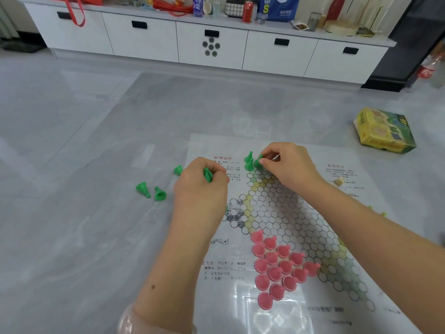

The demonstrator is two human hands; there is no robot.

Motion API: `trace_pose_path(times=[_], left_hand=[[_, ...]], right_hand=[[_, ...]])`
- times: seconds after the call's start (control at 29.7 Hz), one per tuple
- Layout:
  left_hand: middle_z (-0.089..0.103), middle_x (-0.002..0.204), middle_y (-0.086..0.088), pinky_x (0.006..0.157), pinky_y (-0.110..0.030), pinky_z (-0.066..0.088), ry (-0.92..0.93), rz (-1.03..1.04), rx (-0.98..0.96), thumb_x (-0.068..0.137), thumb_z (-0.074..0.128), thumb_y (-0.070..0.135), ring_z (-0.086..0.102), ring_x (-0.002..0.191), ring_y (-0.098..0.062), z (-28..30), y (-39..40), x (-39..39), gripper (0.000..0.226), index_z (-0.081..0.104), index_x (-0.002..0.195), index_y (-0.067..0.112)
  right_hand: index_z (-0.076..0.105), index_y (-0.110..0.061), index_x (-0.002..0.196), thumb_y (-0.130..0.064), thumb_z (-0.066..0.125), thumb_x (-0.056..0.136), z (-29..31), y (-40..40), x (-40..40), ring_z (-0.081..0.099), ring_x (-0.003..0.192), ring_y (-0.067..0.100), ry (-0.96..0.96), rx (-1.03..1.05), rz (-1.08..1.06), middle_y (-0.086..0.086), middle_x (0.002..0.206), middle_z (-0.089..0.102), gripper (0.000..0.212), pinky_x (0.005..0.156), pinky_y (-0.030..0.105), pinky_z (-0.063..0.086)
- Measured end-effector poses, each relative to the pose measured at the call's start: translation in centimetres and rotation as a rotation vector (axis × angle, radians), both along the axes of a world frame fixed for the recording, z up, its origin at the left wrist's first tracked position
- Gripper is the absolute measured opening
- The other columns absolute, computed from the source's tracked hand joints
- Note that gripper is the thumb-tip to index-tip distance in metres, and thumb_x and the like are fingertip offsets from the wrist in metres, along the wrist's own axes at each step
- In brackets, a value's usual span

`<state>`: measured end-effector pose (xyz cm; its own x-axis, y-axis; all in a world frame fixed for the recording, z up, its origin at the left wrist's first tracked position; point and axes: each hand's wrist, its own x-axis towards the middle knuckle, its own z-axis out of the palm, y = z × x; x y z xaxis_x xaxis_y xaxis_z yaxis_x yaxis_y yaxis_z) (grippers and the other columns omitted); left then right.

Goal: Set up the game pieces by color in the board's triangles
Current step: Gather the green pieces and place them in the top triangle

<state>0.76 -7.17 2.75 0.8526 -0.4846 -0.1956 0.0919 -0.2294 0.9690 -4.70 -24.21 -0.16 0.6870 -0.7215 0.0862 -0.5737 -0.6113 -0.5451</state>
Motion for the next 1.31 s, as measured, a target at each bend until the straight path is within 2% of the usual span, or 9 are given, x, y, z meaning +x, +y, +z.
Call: trace_pose_path(times=[0.3,0.44,0.57,0.64,0.74,0.84,0.91,1.11,1.31], left_hand=[[0.067,0.091,-0.009,0.048,-0.025,0.036,-0.015,-0.015,0.008,0.085,0.045,0.007,0.042,0.053,-0.014,0.2,0.2,-0.1,0.024,0.054,0.07,0.023],[0.067,0.089,-0.004,0.048,-0.026,0.037,0.012,-0.04,0.001,0.085,0.046,0.006,0.041,0.053,-0.014,0.2,0.2,-0.1,0.023,0.055,0.073,0.024],[0.069,0.081,0.005,0.044,-0.023,0.035,0.108,-0.063,-0.092,0.085,0.045,0.002,0.039,0.049,-0.012,0.6,0.3,-0.2,0.025,0.055,0.082,0.024],[0.07,0.074,0.009,0.042,-0.021,0.035,0.106,-0.048,-0.18,0.085,0.045,0.0,0.04,0.046,-0.009,1.0,0.5,-0.2,0.027,0.055,0.087,0.025],[0.07,0.076,0.009,0.04,-0.02,0.034,0.058,-0.084,-0.302,0.086,0.043,-0.004,0.041,0.043,-0.007,1.6,0.7,-0.2,0.032,0.053,0.092,0.026],[0.069,0.076,0.01,0.039,-0.018,0.035,0.017,-0.125,-0.339,0.084,0.042,-0.007,0.041,0.042,-0.006,1.7,0.7,-0.5,0.037,0.053,0.092,0.027],[0.067,0.073,0.011,0.04,-0.018,0.035,0.025,-0.144,-0.333,0.083,0.042,-0.008,0.04,0.042,-0.008,1.5,0.7,-0.7,0.039,0.054,0.093,0.027],[0.062,0.064,0.008,0.039,-0.016,0.033,0.073,-0.173,-0.341,0.079,0.042,-0.011,0.038,0.043,-0.011,1.3,0.4,-0.6,0.039,0.057,0.092,0.023],[0.067,0.074,0.003,0.04,-0.016,0.035,0.118,-0.192,-0.355,0.08,0.041,-0.011,0.038,0.041,-0.01,1.4,0.4,-0.8,0.041,0.06,0.093,0.023]], right_hand=[[0.069,-0.017,0.093,-0.02,0.063,0.084,-0.2,0.1,0.1,0.055,0.082,0.009,0.004,-0.036,0.011,0.0,0.094,0.066,0.011,0.073,0.024,0.045],[0.066,-0.017,0.101,-0.021,0.062,0.086,0.1,0.1,-0.1,0.054,0.083,0.009,0.031,-0.033,0.023,0.0,0.097,0.065,0.017,0.077,0.024,0.046],[0.065,-0.018,0.102,-0.022,0.053,0.091,2.8,1.3,-1.1,0.056,0.08,0.005,-0.105,-0.038,0.028,-0.006,0.094,0.065,0.017,0.07,0.011,0.041],[0.066,-0.022,0.097,-0.024,0.051,0.092,4.4,2.8,-1.9,0.058,0.076,0.003,-0.168,0.128,0.094,-0.011,0.087,0.066,0.016,0.067,0.012,0.045],[0.069,-0.019,0.092,-0.027,0.049,0.092,5.3,5.4,-3.0,0.063,0.075,0.007,-0.186,0.511,0.181,-0.007,0.08,0.069,0.021,0.068,0.021,0.053],[0.069,-0.012,0.091,-0.032,0.047,0.093,5.3,6.7,-3.3,0.061,0.072,0.01,-0.203,0.918,0.168,-0.001,0.079,0.068,0.03,0.067,0.022,0.053],[0.069,-0.013,0.088,-0.032,0.048,0.093,5.2,7.3,-3.2,0.058,0.069,0.009,-0.243,1.102,0.141,0.0,0.078,0.065,0.029,0.062,0.02,0.051],[0.063,-0.015,0.079,-0.025,0.057,0.087,5.1,7.9,-2.7,0.049,0.057,0.006,-0.362,1.296,-0.019,-0.003,0.067,0.059,0.015,0.052,0.016,0.043],[0.061,-0.01,0.073,-0.015,0.061,0.084,4.7,8.1,-2.6,0.046,0.055,0.006,-0.474,1.39,-0.106,-0.002,0.062,0.055,0.013,0.047,0.014,0.042]])
